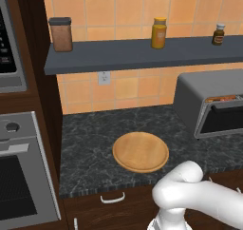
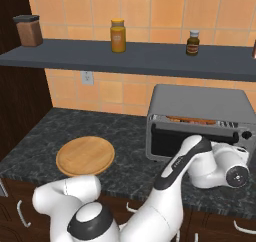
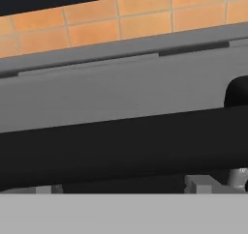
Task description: Pick up the kebab skewer and baguette bread, and place them inside the toaster oven. Close the toaster oven door and start by setting the timer.
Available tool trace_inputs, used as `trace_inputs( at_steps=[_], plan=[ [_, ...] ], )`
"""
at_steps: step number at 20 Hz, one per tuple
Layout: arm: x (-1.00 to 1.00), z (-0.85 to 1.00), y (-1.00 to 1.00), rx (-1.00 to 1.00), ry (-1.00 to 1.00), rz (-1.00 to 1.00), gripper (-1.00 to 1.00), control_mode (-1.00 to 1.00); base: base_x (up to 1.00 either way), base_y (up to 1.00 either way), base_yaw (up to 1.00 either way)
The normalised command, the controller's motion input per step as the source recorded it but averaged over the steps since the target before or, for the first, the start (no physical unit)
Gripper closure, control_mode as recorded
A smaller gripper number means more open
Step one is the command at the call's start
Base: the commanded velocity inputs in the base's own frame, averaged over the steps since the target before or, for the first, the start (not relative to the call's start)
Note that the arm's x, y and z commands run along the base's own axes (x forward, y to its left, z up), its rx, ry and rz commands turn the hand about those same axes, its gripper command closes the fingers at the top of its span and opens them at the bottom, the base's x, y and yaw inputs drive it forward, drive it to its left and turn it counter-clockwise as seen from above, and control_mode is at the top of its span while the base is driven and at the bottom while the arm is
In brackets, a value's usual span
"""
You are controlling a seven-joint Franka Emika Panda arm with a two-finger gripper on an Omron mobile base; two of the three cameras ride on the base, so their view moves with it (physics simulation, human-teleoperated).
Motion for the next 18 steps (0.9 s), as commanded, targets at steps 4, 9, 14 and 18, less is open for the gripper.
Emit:
trace_inputs(
  at_steps=[4, 9, 14, 18],
  plan=[
    [0.29, 0.00, 0.00, 0.00, -0.08, 0.00, -1.00, -1.00, 0.00, 0.00, 0.00],
    [0.23, -0.04, 0.00, 0.00, -0.10, 0.00, -1.00, -1.00, 0.00, 0.00, 0.00],
    [0.23, -0.04, 0.00, 0.00, -0.09, 0.00, -1.00, -1.00, 0.00, 0.00, 0.00],
    [0.02, -0.03, 0.00, 0.00, -0.06, 0.00, -1.00, -1.00, 0.00, 0.00, 0.00]
  ],
)
